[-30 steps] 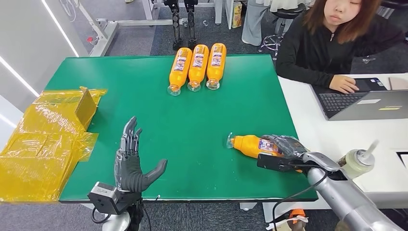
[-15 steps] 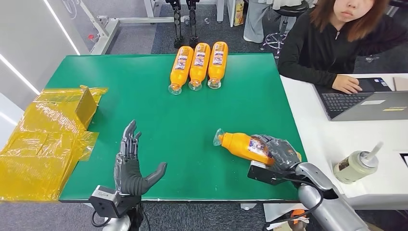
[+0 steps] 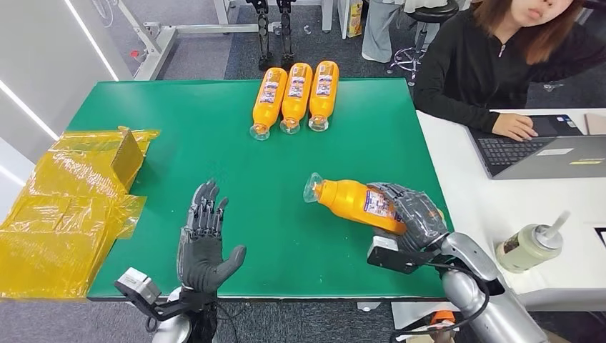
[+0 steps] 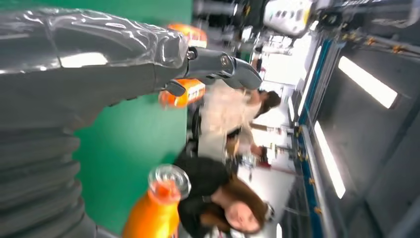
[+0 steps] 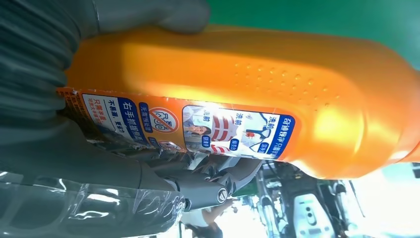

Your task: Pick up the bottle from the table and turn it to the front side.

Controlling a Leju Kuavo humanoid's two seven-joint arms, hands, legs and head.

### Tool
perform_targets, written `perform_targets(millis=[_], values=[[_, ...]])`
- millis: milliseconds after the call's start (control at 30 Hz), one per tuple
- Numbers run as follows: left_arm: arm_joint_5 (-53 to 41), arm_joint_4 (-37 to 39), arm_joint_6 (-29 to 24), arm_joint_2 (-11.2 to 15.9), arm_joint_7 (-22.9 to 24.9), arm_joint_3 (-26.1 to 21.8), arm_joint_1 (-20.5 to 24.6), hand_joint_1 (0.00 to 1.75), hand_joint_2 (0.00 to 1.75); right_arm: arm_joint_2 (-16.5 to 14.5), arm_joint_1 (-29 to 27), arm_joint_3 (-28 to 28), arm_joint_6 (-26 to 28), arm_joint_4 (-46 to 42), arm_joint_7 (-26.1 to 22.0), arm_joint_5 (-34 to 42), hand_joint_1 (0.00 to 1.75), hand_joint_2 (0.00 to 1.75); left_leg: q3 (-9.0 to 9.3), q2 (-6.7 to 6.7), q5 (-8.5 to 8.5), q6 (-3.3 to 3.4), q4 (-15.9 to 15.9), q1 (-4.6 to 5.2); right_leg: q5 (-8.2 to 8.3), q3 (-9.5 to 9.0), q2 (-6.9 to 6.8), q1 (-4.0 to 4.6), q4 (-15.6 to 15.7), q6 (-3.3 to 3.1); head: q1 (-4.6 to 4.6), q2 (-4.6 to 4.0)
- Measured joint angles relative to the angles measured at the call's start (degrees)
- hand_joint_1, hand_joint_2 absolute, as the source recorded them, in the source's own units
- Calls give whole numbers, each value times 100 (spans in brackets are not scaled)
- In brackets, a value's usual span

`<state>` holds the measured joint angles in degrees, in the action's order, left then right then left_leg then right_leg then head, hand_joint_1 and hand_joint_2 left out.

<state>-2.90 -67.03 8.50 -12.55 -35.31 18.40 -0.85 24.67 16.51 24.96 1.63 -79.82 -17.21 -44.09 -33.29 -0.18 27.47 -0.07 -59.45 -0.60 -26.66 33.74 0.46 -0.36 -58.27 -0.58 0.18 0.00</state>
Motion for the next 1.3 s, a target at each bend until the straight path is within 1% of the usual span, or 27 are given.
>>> perform_targets(millis=[67,167,300,400,600,733,900,1033,1300], values=[[242,68,276,-6,13,-1,-1,0,175,-40,-112,32,126,-60,-72,-5,175,175,-1,-1,0,0,0,0,-2,1,0,0,0,0,0,0],[475,168,528,-21,28,0,2,0,175,-134,-342,107,348,-179,-150,-68,175,175,-4,-1,1,0,2,0,-3,4,0,0,0,0,0,0],[697,325,746,-76,65,10,32,0,175,-380,-630,253,603,-337,-167,-258,175,175,-9,-1,1,0,4,-1,-3,12,1,0,0,0,-1,0],[747,454,771,-137,102,30,114,0,175,-709,-755,388,749,-446,-107,-461,175,175,-10,1,0,-1,5,-1,-3,15,2,1,-2,-1,0,0],[718,731,745,-199,214,86,301,0,175,-1542,-864,699,821,-822,105,-829,175,175,-10,11,-5,-8,5,-2,-2,24,9,1,-7,-3,0,0],[698,888,819,-212,239,146,458,0,175,-1907,-942,853,821,-1121,147,-932,175,175,-13,9,-6,-11,6,-2,-3,26,8,1,-8,-3,0,0],[707,983,941,-240,238,188,609,0,175,-2156,-1035,908,813,-1248,141,-939,175,175,-16,10,-6,-10,5,0,-2,26,8,0,-6,-2,0,0],[788,976,1039,-243,275,233,636,0,175,-2296,-1115,939,794,-1212,71,-828,175,175,-16,10,-6,-10,4,0,-2,25,7,0,-5,-2,0,0],[1023,689,1225,-198,510,296,561,0,175,-2423,-1397,984,845,-1076,-178,-567,175,175,-17,10,-6,-10,6,-1,-3,28,8,0,-6,-3,0,0]])
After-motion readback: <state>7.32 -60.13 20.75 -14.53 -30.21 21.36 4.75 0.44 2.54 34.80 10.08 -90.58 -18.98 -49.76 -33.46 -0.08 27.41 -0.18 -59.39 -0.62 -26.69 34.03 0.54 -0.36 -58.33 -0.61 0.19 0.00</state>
